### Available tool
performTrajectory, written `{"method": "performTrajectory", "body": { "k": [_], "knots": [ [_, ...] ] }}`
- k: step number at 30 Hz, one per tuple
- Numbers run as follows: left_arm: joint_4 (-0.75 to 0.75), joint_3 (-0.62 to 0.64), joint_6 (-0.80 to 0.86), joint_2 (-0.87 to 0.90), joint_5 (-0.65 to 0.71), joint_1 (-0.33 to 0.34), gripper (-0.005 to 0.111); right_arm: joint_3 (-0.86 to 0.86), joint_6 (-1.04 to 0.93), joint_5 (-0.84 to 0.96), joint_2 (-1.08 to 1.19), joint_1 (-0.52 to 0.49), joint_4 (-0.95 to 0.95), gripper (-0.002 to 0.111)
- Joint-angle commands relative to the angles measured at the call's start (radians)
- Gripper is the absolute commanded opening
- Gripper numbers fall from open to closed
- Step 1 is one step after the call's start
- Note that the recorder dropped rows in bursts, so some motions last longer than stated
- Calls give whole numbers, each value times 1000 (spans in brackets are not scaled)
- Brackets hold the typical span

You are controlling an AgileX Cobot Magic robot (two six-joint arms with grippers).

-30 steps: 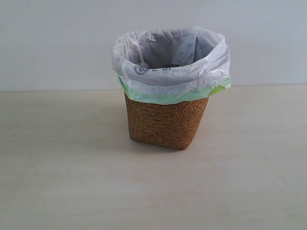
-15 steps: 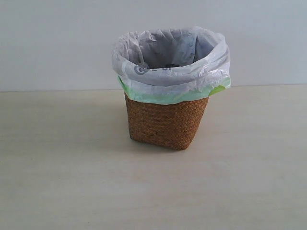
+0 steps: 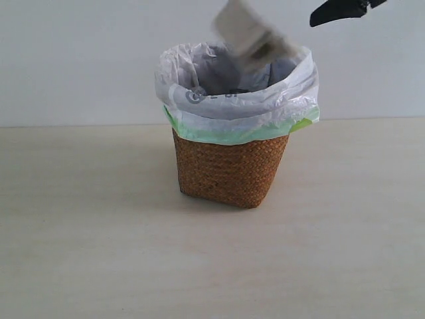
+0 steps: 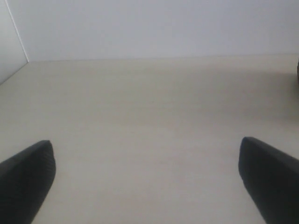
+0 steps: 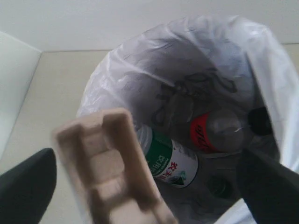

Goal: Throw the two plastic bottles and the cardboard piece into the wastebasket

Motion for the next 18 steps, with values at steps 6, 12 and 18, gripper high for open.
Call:
{"method": "performTrajectory", "body": {
  "k": [6, 12, 18],
  "knots": [
    [0, -4, -9, -3, -7, 4, 108, 0, 15, -6, -36, 66, -168, 95],
    [0, -4, -9, -3, -7, 4, 108, 0, 30, -6, -67, 66, -285, 75],
    [0, -4, -9, -3, -7, 4, 108, 0, 4, -6, -94, 87, -280, 13]
  ]
}}
